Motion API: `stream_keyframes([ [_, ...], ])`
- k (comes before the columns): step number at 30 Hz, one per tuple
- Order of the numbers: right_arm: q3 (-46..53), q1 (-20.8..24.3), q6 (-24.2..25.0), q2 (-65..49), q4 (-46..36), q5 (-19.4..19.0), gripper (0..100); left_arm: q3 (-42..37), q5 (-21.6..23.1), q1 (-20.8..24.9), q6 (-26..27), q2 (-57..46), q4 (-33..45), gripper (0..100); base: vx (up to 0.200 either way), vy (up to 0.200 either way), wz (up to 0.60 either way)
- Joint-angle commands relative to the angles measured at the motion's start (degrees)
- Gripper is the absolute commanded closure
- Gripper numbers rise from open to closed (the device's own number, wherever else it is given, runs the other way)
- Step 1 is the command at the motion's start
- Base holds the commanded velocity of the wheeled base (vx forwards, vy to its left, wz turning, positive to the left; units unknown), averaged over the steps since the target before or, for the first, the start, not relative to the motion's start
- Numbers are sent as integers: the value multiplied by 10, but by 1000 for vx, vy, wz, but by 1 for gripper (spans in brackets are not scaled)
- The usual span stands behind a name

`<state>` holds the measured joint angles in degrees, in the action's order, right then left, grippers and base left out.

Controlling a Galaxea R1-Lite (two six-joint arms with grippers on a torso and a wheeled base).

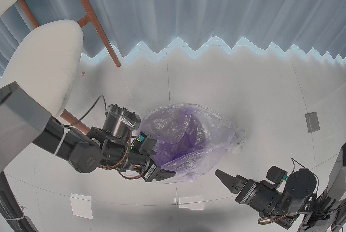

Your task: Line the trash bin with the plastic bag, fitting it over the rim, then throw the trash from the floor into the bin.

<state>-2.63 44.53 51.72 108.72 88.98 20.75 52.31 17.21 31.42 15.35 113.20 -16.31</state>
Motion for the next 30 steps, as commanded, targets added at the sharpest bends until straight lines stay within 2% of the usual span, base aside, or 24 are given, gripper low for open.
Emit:
stream_keyframes([
  [1,-1,0,0,2,10,0,0,4,0,18,-1,26,-6,100,0,0,0],
  [11,-5,-13,1,10,10,-1,0,-34,-1,75,-1,24,-16,100,0,0,0],
  [19,-69,-61,-5,49,9,-4,0,-48,-3,116,-1,44,-20,100,0,0,0],
  [25,-72,-59,-6,72,8,-7,0,-46,-7,132,-1,76,-21,100,0,0,0],
  [30,-91,-87,-36,109,2,-65,0,-44,-9,136,-1,91,-32,100,0,0,0],
])
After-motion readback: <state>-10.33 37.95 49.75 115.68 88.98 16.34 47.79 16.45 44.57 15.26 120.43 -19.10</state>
